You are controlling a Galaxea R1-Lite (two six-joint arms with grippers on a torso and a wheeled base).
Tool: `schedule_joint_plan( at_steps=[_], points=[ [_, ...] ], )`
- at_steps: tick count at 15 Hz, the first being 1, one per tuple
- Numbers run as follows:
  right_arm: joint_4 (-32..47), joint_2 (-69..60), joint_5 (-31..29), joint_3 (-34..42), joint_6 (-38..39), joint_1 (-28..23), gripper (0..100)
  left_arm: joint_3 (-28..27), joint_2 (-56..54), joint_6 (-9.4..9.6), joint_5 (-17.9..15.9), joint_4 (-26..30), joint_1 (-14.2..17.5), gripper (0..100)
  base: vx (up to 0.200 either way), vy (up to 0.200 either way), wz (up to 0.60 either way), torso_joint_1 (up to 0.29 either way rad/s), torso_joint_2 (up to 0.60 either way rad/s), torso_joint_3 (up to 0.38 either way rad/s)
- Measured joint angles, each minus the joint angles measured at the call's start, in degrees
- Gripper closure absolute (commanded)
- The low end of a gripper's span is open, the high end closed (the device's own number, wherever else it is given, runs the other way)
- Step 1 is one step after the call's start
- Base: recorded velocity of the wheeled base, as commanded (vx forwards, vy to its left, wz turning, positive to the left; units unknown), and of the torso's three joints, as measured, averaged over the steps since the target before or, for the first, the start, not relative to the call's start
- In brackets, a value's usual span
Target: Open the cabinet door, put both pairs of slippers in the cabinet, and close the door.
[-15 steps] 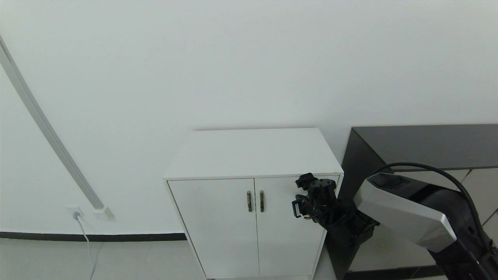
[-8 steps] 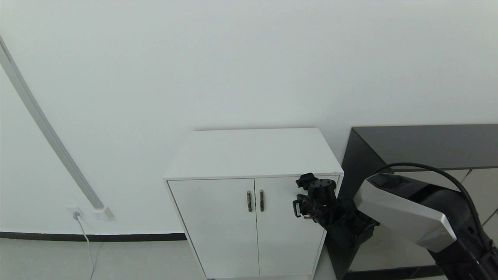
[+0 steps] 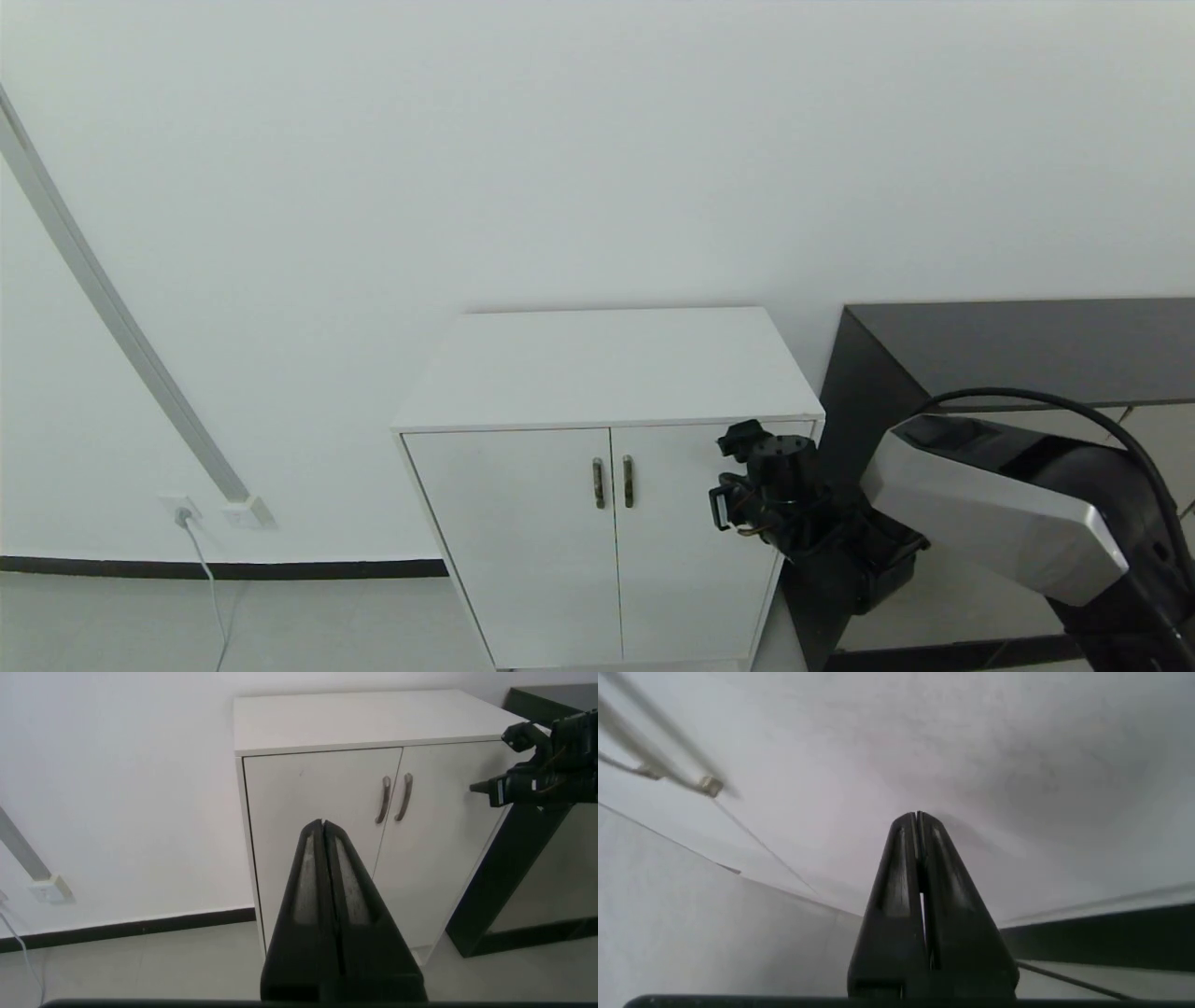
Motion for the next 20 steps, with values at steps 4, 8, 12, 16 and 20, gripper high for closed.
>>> schedule_joint_plan(
  at_steps=[4, 8, 12, 16, 20],
  points=[
    [-5.9, -7.6, -1.0, 12.5, 0.1, 0.1, 100, 0.0, 0.0, 0.02, 0.0, 0.0, 0.0, 100, 0.000, 0.000, 0.00, 0.000, 0.00, 0.000],
    [-8.2, -16.6, -4.0, 23.0, 0.0, -1.5, 100, 0.0, 0.0, 0.02, 0.0, 0.0, 0.0, 100, 0.000, 0.000, 0.00, 0.000, 0.00, 0.000],
    [-9.1, -26.2, -8.8, 34.5, 0.1, -5.5, 100, 0.0, 0.0, 0.02, 0.0, 0.0, 0.0, 100, 0.000, 0.000, 0.00, 0.000, 0.00, 0.000],
    [-10.3, -34.4, -10.4, 43.1, 0.1, -11.2, 100, 0.0, 0.0, 0.00, 0.0, 0.0, 0.0, 100, 0.000, 0.000, 0.00, 0.000, 0.00, 0.000],
    [-10.3, -43.1, -10.4, 51.2, 0.0, -15.0, 100, 0.0, 0.0, 0.02, 0.0, 0.0, 0.0, 100, 0.000, 0.000, 0.00, 0.000, 0.00, 0.000]
  ],
)
